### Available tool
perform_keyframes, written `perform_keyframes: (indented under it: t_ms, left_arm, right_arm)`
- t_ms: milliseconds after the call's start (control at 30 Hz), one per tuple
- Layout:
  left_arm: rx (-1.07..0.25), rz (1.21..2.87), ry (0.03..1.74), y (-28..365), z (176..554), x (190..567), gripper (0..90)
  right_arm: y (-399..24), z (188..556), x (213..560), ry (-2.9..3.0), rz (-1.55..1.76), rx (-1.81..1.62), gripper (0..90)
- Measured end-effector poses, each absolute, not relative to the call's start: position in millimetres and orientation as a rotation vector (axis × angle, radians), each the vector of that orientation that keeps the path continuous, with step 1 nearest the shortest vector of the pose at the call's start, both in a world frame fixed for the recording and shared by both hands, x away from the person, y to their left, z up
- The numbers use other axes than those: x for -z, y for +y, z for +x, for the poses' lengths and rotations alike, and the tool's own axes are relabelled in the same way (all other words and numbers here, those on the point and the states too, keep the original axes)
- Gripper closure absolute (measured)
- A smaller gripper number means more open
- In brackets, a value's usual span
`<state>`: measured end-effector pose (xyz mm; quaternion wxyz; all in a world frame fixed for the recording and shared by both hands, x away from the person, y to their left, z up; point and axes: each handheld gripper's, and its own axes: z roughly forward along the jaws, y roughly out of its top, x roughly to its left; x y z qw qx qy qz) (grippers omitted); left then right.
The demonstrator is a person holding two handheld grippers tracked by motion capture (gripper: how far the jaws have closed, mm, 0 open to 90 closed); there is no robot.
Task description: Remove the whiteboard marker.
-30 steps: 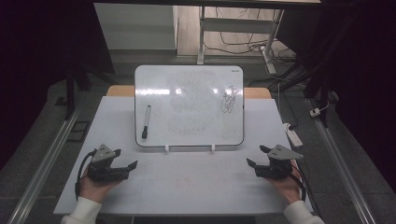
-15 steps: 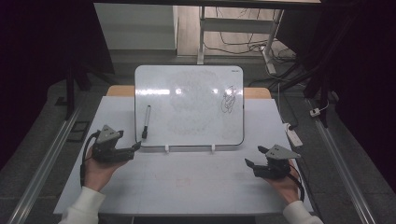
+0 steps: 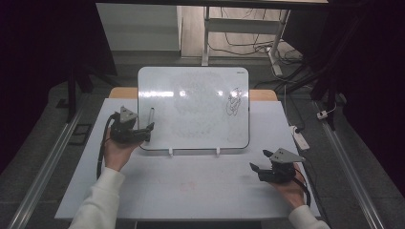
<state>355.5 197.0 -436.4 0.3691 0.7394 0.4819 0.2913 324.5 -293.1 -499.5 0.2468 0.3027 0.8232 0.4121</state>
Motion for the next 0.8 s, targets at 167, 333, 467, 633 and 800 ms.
perform_keyframes:
  t_ms: [167, 333, 467, 633, 800]
  left_arm:
    - [-0.788, 1.909, 1.253, 188.3, 370.8, 440.2, 34.5]
    - [-0.808, 1.913, 1.269, 184.9, 381.3, 447.4, 44.1]
    - [-0.832, 1.918, 1.28, 182.6, 387.4, 452.4, 51.2]
    - [-0.865, 1.925, 1.271, 178.3, 389.6, 454.5, 59.3]
    - [-0.886, 1.944, 1.271, 173.6, 392.3, 457.5, 64.8]
  right_arm:
    - [-293.2, 325.0, 500.6, 2.247, 0.833, -1.11, 26.1]
    - [-292.4, 325.0, 501.6, 2.251, 0.83, -1.099, 26.3]
    - [-291.1, 325.0, 502.6, 2.257, 0.83, -1.085, 26.4]
    - [-290.9, 324.9, 502.9, 2.253, 0.832, -1.076, 26.7]
    - [-291.8, 324.9, 502.9, 2.246, 0.839, -1.073, 27.0]
